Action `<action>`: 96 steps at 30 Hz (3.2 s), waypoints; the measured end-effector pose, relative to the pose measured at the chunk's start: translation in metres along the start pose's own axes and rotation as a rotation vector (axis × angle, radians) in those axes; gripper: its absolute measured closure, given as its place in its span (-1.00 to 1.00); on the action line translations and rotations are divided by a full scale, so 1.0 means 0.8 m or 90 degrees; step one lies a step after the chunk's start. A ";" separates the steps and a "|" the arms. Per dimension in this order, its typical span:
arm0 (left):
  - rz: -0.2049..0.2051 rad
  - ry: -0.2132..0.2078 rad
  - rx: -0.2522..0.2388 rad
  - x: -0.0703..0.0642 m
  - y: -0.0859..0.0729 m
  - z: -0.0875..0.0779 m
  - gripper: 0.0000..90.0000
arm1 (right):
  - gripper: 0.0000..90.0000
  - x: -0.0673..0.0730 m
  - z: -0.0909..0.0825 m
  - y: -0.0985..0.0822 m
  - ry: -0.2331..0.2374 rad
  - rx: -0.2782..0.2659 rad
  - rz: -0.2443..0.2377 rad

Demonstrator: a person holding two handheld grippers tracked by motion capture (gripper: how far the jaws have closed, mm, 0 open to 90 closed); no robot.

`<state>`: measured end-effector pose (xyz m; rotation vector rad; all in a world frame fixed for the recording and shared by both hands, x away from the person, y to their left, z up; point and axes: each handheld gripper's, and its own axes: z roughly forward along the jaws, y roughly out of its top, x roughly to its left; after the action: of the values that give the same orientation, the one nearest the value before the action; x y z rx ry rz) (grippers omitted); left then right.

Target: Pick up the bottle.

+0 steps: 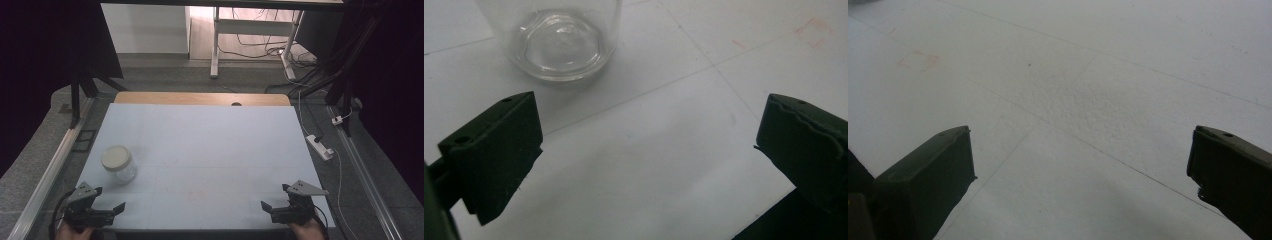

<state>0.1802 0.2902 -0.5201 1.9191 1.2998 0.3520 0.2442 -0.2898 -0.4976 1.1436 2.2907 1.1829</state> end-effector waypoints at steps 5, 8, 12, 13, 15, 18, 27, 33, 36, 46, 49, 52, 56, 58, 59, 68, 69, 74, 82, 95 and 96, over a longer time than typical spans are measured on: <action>0.001 -0.011 -0.014 0.003 0.000 -0.002 -1.00 | -1.00 0.000 0.000 0.000 0.001 0.001 -0.002; 0.008 -0.008 -0.021 0.003 0.001 -0.003 -1.00 | -1.00 0.001 0.000 0.000 0.002 0.002 -0.004; 0.014 -0.001 -0.027 0.004 0.002 -0.005 -1.00 | -1.00 0.001 0.001 0.000 0.002 0.004 -0.006; 0.015 0.000 -0.028 0.004 0.003 -0.005 -1.00 | -1.00 0.001 0.001 0.000 0.002 0.005 -0.006; 0.017 0.000 -0.031 0.005 0.003 -0.005 -1.00 | -1.00 0.001 0.001 0.000 0.002 0.005 -0.007; 0.021 0.001 -0.033 0.006 0.005 -0.006 -1.00 | -1.00 0.001 0.001 0.000 0.003 0.008 -0.008; 0.042 0.012 -0.032 0.006 0.012 -0.003 -1.00 | -1.00 0.001 0.002 0.001 0.003 0.010 -0.008; 0.050 0.014 -0.043 0.010 0.018 0.000 -1.00 | -1.00 0.001 0.002 0.001 0.004 0.012 -0.008; 0.059 0.008 -0.057 0.014 0.018 0.003 -1.00 | -1.00 0.002 0.002 0.001 0.004 0.013 -0.010; 0.043 0.011 -0.081 0.027 0.019 0.007 -0.98 | -1.00 0.003 0.003 0.001 0.002 0.017 -0.016; 0.038 0.024 -0.079 0.027 0.022 0.010 -0.98 | -1.00 0.003 0.004 0.001 0.002 0.019 -0.017; 0.035 0.034 -0.085 0.031 0.025 0.013 -0.98 | -1.00 0.003 0.004 0.001 0.002 0.021 -0.018; 0.026 0.038 -0.086 0.037 0.028 0.018 -1.00 | -1.00 0.004 0.004 0.001 0.003 0.022 -0.021; 0.029 0.043 -0.080 0.040 0.031 0.022 -1.00 | -1.00 0.004 0.004 0.001 0.003 0.023 -0.022; 0.031 0.045 -0.078 0.041 0.032 0.024 -1.00 | -1.00 0.004 0.004 0.001 0.003 0.023 -0.022; 0.029 0.047 -0.084 0.050 0.047 0.037 -1.00 | -1.00 0.004 0.005 0.002 0.002 0.026 -0.024; 0.033 0.047 -0.086 0.051 0.048 0.039 -1.00 | -1.00 0.004 0.005 0.002 0.002 0.026 -0.024; 0.049 0.035 -0.093 0.055 0.056 0.045 -1.00 | -1.00 0.004 0.006 0.002 0.003 0.028 -0.023; 0.081 0.037 -0.093 0.060 0.063 0.060 -1.00 | -1.00 0.004 0.006 0.002 0.003 0.029 -0.022; 0.083 0.030 -0.078 0.065 0.067 0.076 -1.00 | -1.00 0.004 0.006 0.002 0.004 0.032 -0.025; 0.083 0.028 -0.079 0.065 0.067 0.076 -1.00 | -1.00 0.004 0.006 0.002 0.004 0.032 -0.025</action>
<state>0.2754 0.2997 -0.5307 1.9049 1.1560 0.5317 0.2458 -0.2839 -0.4992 1.1088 2.3494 1.1223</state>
